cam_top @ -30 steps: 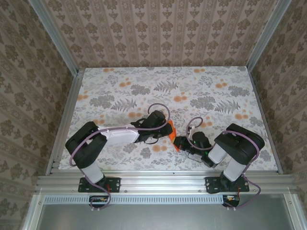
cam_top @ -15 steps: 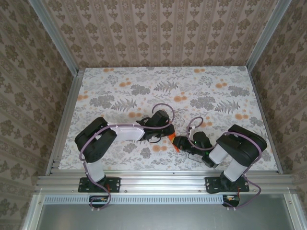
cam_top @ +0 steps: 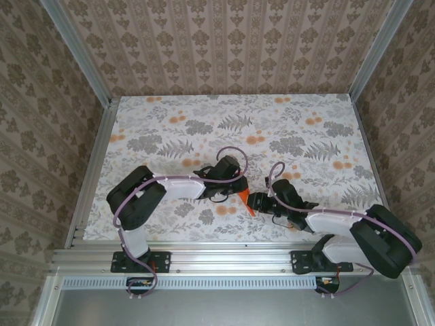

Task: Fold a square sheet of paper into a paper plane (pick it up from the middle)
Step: Fold the wing for the fifth time at the center of the table.

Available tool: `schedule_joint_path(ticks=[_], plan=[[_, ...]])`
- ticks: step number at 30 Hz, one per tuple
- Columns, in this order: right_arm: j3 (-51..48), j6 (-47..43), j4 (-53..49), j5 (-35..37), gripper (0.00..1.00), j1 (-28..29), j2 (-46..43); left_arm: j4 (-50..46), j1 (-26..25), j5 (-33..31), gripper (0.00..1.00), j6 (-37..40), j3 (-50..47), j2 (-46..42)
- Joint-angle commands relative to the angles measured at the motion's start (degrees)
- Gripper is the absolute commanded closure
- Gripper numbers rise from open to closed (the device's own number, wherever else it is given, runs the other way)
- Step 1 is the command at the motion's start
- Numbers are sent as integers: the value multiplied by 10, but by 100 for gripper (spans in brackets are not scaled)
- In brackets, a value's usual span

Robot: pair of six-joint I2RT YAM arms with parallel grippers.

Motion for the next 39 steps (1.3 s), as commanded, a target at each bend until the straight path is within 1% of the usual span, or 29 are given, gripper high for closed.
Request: schedule_joint_path(ticks=[1,4,13,15,20,23,25,28,33,39], plan=[[27,-54,-129,12,55,-2,-13,6,3,11,75,15,18,16],[49,-62,-145,-8,54,-4,3,8,2,14,75,14,18,19],[89,-82,-166,-13,51,-12,52,7,2,18,75,15,20,18],[95,-91,-171,-14,46,-12,58,7,2,20,75,16,22,17],[93,-102,-171,-24,40,-14,45,5,2,22,75,16,25,14],[81,-102,-160,-30,28,-17,16,4,2,21,75,15,26,13],[82,-107,-163,-35,24,-17,9,4,1,22,75,17,26,12],[96,-123,-183,-29,24,-17,22,5,2,24,75,17,29,12],[117,-138,-191,-23,26,-17,57,8,2,27,75,15,29,13],[133,-153,-201,-14,28,-17,71,14,1,33,75,13,28,13]])
